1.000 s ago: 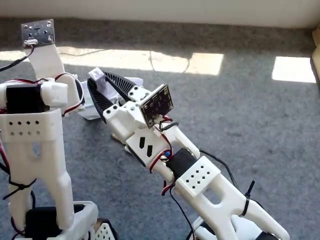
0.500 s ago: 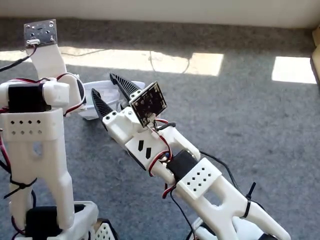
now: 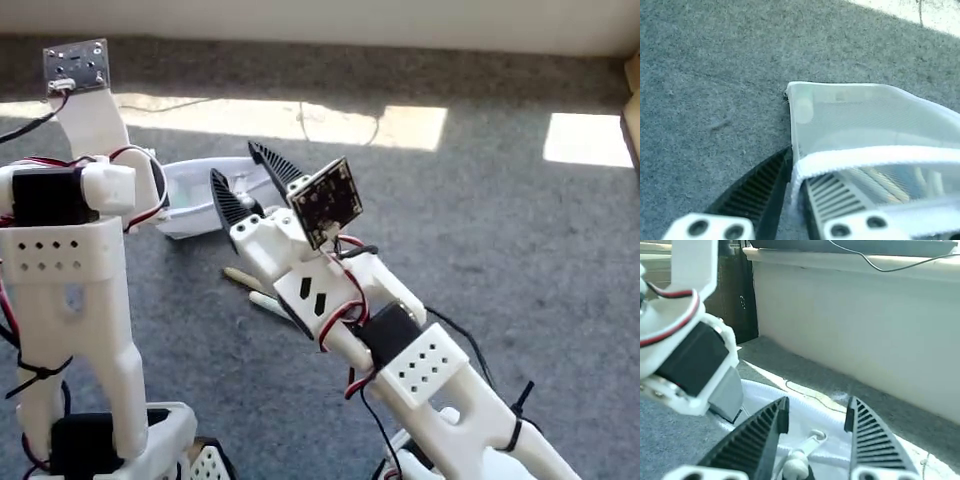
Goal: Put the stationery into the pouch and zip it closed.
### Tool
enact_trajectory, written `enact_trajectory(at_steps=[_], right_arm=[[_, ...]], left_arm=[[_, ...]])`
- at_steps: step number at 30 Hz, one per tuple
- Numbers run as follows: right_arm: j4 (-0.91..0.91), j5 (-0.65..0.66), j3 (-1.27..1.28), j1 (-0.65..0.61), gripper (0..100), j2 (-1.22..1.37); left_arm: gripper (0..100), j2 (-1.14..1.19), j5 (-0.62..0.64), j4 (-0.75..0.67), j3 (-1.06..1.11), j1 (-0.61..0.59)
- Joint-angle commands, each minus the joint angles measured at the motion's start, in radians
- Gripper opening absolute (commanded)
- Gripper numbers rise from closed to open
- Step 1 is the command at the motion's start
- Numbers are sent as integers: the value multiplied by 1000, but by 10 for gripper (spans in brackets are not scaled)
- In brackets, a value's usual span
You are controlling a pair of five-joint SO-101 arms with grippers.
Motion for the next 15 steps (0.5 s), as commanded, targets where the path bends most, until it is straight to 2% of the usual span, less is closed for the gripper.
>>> enact_trajectory(at_steps=[1, 5, 15], right_arm=[[76, -6, -24, 15, 178, -93], [173, -6, -25, 18, 178, -159], [636, -3, -24, 19, 177, -312]], left_arm=[[6, -12, 2, -2, -8, 16], [6, -13, 2, 2, -12, -4], [6, -18, 2, 2, -30, -90]])
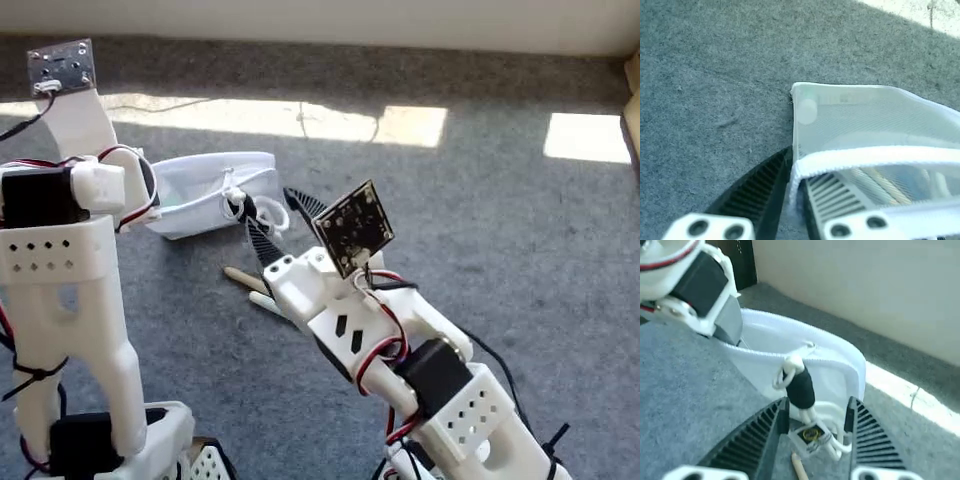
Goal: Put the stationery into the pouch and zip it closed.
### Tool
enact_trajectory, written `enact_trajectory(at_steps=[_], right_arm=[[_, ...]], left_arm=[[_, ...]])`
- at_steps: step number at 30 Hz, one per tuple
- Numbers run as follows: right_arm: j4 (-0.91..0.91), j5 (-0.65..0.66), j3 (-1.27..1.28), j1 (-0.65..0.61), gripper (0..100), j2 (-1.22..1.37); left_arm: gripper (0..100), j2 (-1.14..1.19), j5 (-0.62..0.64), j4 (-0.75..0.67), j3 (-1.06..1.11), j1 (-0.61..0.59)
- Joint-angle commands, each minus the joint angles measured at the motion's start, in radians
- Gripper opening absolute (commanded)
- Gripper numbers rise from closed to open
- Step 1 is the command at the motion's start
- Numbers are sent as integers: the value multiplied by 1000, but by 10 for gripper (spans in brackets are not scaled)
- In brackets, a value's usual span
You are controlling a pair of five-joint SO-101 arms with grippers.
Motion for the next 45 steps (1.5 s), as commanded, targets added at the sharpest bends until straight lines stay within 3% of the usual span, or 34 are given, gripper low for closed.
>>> enact_trajectory(at_steps=[1, 9, 15, 22, 45], right_arm=[[168, -3, -18, 16, 177, -53], [401, 0, 64, 18, 177, -50], [397, 2, 134, 31, 177, 77], [246, 2, 133, 136, 177, 360], [239, 51, -168, 180, 177, 905]], left_arm=[[6, -25, 2, 2, -31, -51], [6, -171, 2, -2, 2, -116], [6, -211, 2, -25, 84, -116], [6, -208, 2, -38, 114, -116], [6, -214, 0, -60, 162, -111]])
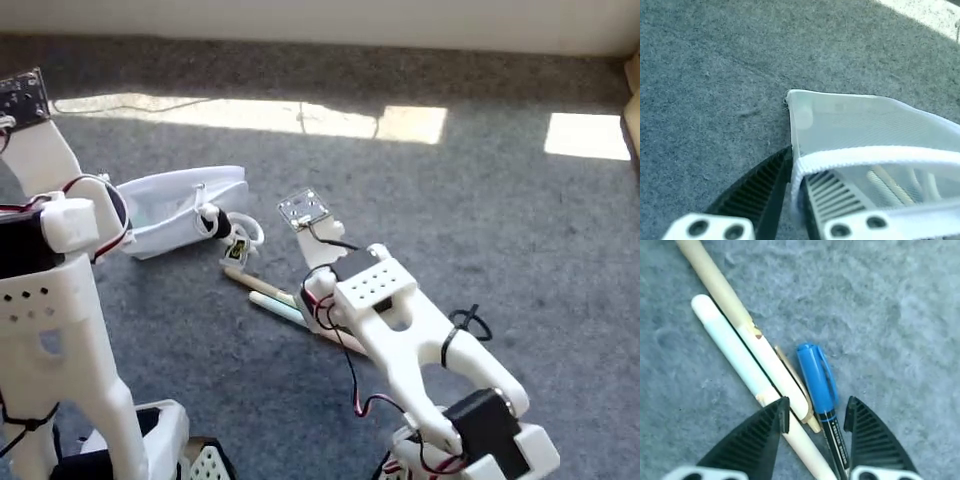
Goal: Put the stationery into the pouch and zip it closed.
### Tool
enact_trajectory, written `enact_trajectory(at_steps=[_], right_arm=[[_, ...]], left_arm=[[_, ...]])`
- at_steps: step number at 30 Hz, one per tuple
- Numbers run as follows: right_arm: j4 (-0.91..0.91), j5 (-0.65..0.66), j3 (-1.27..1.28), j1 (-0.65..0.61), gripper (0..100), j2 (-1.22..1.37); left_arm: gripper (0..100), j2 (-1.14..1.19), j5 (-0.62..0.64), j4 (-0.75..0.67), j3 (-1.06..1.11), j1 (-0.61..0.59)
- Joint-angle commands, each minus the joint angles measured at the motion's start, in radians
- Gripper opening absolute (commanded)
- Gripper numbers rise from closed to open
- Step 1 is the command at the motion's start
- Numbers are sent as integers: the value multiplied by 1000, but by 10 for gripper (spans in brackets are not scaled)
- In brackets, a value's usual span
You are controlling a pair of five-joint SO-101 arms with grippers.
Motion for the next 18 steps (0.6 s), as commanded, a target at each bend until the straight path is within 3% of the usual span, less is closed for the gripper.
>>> enact_trajectory(at_steps=[1, 18], right_arm=[[-18, 12, -93, 16, 177, 41], [-18, 81, -189, 76, 177, 252]], left_arm=[[6, -38, -8, -34, -2, -2], [6, -38, -31, -29, -2, -2]])
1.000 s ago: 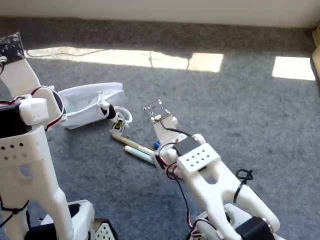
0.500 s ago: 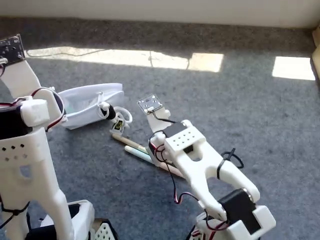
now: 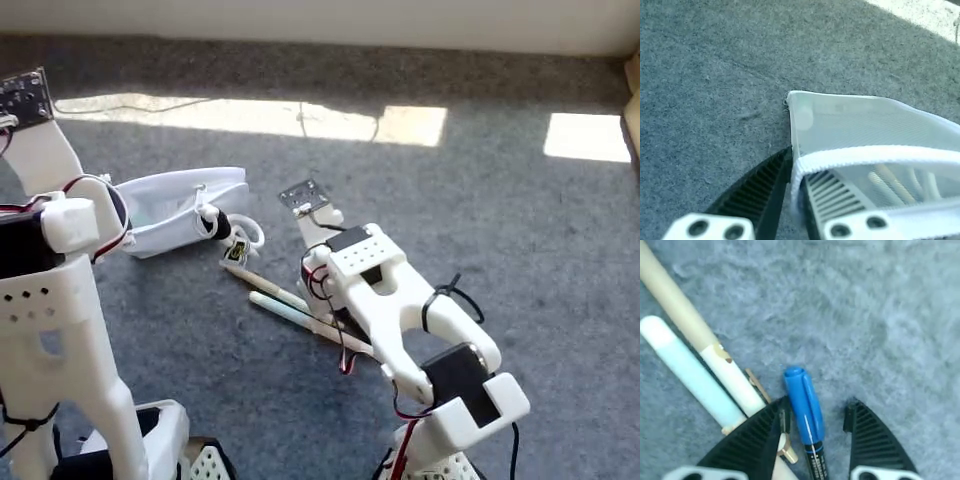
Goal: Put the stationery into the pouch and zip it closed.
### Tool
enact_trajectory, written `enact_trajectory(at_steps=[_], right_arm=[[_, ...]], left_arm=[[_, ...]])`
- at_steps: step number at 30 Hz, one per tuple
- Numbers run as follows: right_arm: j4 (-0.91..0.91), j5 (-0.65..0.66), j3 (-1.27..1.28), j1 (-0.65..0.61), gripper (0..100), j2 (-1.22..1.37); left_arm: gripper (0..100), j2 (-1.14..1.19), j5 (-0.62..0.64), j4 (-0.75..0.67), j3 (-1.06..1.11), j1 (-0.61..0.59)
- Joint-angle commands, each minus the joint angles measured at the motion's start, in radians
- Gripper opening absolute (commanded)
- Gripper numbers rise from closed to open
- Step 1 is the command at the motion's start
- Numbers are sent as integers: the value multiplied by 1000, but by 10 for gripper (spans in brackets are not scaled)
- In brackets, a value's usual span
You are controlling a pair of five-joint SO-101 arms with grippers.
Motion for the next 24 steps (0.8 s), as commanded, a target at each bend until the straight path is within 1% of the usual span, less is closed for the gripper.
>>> enact_trajectory(at_steps=[1, 5, 9, 11, 19, 24], right_arm=[[-7, 21, -38, 13, 177, 2], [-4, 21, -36, 15, 159, 1], [-4, 23, -39, 15, 53, 1], [-4, 23, -41, 15, 19, -1], [-1, 23, -39, 27, 12, -18], [-1, 23, -36, 65, 12, -163]], left_arm=[[6, -33, -9, -20, -7, -2], [6, -33, -9, -20, -7, -2], [6, -33, -9, -20, -7, -2], [6, -33, -9, -20, -7, -2], [6, -33, -9, -17, -5, -2], [6, -33, -9, -17, -5, -2]])
